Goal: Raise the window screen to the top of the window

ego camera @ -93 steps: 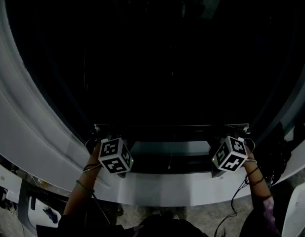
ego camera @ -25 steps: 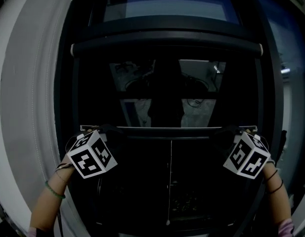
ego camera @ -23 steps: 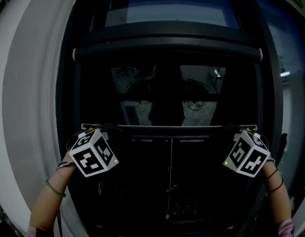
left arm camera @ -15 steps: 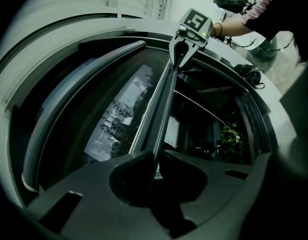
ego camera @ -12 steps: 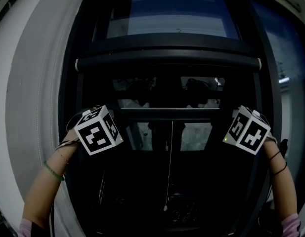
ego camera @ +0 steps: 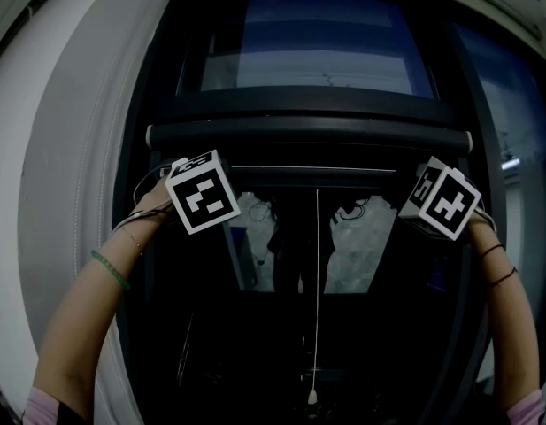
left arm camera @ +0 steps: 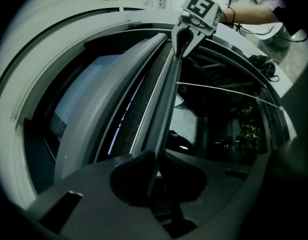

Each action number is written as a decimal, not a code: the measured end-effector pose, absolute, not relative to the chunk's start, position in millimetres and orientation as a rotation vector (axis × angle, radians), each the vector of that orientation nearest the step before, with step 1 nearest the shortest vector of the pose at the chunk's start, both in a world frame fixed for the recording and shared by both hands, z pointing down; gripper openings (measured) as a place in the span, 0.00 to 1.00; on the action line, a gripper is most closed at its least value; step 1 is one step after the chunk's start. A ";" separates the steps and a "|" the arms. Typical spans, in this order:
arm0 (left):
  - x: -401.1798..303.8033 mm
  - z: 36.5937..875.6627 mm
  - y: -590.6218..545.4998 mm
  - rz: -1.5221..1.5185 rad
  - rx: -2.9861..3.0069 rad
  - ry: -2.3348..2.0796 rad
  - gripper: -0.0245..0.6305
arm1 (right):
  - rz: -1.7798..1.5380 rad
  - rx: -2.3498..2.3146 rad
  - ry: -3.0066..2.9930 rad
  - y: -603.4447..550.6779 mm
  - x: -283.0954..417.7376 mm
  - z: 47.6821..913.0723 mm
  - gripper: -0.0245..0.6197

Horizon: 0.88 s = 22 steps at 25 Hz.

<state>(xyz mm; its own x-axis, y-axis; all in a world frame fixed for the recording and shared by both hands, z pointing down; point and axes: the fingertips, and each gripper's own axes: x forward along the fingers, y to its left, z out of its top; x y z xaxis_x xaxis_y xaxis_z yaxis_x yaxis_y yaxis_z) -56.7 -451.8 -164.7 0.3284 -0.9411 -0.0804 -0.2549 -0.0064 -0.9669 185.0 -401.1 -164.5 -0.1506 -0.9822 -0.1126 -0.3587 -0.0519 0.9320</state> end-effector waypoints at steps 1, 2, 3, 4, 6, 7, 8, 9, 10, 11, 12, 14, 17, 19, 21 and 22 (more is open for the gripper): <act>-56.9 -172.4 -450.8 -0.779 -1.500 1.153 0.10 | -1.213 1.471 -1.556 -400.3 184.7 -172.2 0.11; -57.3 -179.5 -450.1 -0.770 -1.492 1.165 0.10 | -1.218 1.487 -1.541 -399.8 184.3 -179.3 0.11; -58.0 -185.8 -449.8 -0.765 -1.485 1.177 0.10 | -1.219 1.499 -1.524 -399.7 183.7 -185.6 0.11; -59.4 -191.6 -449.8 -0.763 -1.481 1.191 0.10 | -1.217 1.509 -1.510 -399.6 183.1 -191.1 0.11; -64.4 -202.5 -450.3 -0.754 -1.483 1.229 0.11 | -1.212 1.527 -1.497 -399.4 182.3 -200.9 0.11; -66.6 -207.3 -450.7 -0.744 -1.492 1.246 0.11 | -1.212 1.536 -1.497 -399.3 182.4 -205.2 0.11; -67.8 -210.6 -451.2 -0.734 -1.507 1.256 0.11 | -1.213 1.544 -1.500 -399.4 182.7 -208.7 0.11; -68.2 -212.1 -451.9 -0.726 -1.527 1.261 0.11 | -1.213 1.551 -1.505 -399.6 183.0 -210.9 0.11; -68.0 -211.9 -452.5 -0.721 -1.549 1.261 0.12 | -1.213 1.558 -1.514 -399.7 183.2 -212.1 0.12; -67.8 -210.6 -452.8 -0.716 -1.565 1.259 0.12 | -1.216 1.566 -1.526 -399.5 183.1 -212.6 0.12; -67.8 -209.5 -452.6 -0.710 -1.569 1.257 0.12 | -1.225 1.576 -1.541 -398.9 182.6 -213.1 0.12; -68.9 -210.4 -450.8 -0.681 -1.551 1.255 0.12 | -1.255 1.609 -1.599 -396.4 181.3 -215.0 0.13; -66.5 -217.0 -444.2 -0.583 -1.536 1.243 0.12 | -1.298 1.672 -1.728 -390.0 181.7 -218.0 0.15; -63.9 -221.3 -437.3 -0.479 -1.547 1.244 0.13 | -1.313 1.688 -1.813 -384.3 181.3 -214.0 0.16; -65.8 -220.0 -431.8 -0.372 -1.574 1.260 0.13 | -1.311 1.674 -1.903 -379.7 178.5 -202.0 0.16; -66.8 -216.4 -429.4 -0.326 -1.596 1.264 0.13 | -1.304 1.664 -1.950 -378.2 176.9 -193.8 0.16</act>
<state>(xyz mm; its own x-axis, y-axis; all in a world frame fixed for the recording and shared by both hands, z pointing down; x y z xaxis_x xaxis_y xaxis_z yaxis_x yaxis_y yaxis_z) -66.8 -429.4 -216.4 0.4101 -0.8377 -0.3606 -0.5590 0.0815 -0.8251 176.9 -378.2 -193.8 -0.3074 -0.8896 -0.3378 -0.6521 -0.0616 0.7556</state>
